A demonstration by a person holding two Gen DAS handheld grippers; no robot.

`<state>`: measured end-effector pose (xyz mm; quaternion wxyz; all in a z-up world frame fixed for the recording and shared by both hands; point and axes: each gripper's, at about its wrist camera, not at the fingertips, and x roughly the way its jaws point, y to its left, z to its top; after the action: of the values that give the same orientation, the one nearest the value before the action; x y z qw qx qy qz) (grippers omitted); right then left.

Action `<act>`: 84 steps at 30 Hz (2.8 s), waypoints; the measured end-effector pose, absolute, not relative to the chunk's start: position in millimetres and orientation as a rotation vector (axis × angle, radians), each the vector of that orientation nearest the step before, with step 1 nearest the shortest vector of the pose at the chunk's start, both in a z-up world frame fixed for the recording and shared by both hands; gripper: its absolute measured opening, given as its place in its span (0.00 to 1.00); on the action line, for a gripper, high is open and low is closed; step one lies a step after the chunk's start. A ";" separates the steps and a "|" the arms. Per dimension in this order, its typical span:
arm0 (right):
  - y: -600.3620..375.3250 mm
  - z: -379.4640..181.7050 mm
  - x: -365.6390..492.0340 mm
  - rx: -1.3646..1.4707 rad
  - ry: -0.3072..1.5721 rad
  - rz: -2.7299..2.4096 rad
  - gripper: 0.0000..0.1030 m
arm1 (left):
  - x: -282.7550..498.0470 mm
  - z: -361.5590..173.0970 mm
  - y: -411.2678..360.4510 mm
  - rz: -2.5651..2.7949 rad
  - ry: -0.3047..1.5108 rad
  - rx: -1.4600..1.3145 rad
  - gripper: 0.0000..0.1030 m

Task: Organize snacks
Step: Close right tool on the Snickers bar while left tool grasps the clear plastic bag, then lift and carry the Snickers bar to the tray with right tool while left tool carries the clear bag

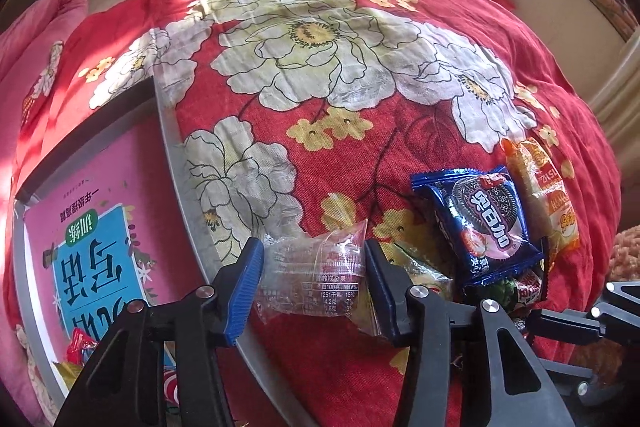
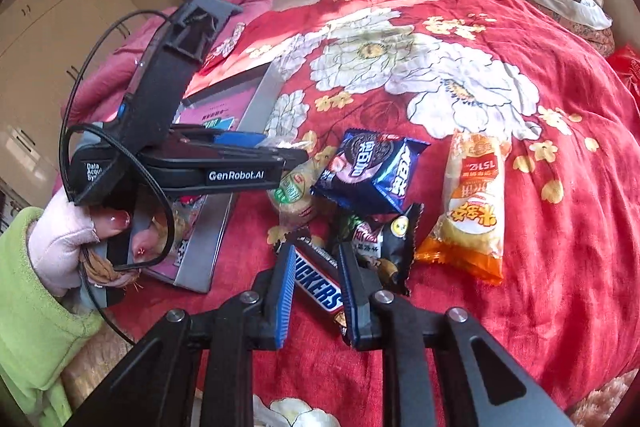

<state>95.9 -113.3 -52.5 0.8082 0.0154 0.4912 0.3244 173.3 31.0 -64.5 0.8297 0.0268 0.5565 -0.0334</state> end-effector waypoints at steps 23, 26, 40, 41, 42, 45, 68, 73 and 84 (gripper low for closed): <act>-59.1 -80.1 78.1 -0.409 1.058 0.811 0.28 | 141.5 -17.4 49.0 -0.159 1.051 -0.157 0.51; -67.8 -74.4 83.5 -0.283 1.080 0.843 0.28 | 133.7 -7.8 57.1 -0.150 1.028 -0.183 0.51; -87.0 -45.6 85.5 0.081 1.035 0.981 0.28 | 92.0 28.3 96.3 -0.062 0.903 -0.238 0.51; -87.8 -41.9 85.3 0.090 1.016 0.980 0.28 | 89.2 29.2 99.4 -0.056 0.901 -0.240 0.51; -88.3 -38.3 84.7 0.096 0.997 0.978 0.28 | 86.1 30.2 102.8 -0.049 0.899 -0.244 0.51; -88.0 -30.2 83.0 0.107 0.953 0.974 0.28 | 77.1 33.2 112.7 -0.030 0.886 -0.259 0.51; -26.6 -18.0 63.4 0.065 0.906 1.036 0.28 | 19.9 36.6 162.4 0.113 0.849 -0.283 0.51; -10.2 -19.1 60.7 0.040 0.905 1.050 0.28 | 12.5 32.9 171.6 0.131 0.854 -0.295 0.51; 12.0 -21.3 57.7 0.006 0.913 1.059 0.28 | -12.3 25.7 204.3 0.207 0.851 -0.332 0.51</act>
<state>57.7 12.0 -21.3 0.7653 0.0027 0.4203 0.4875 -12.3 204.3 25.7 0.8924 -0.1598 0.4101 0.0999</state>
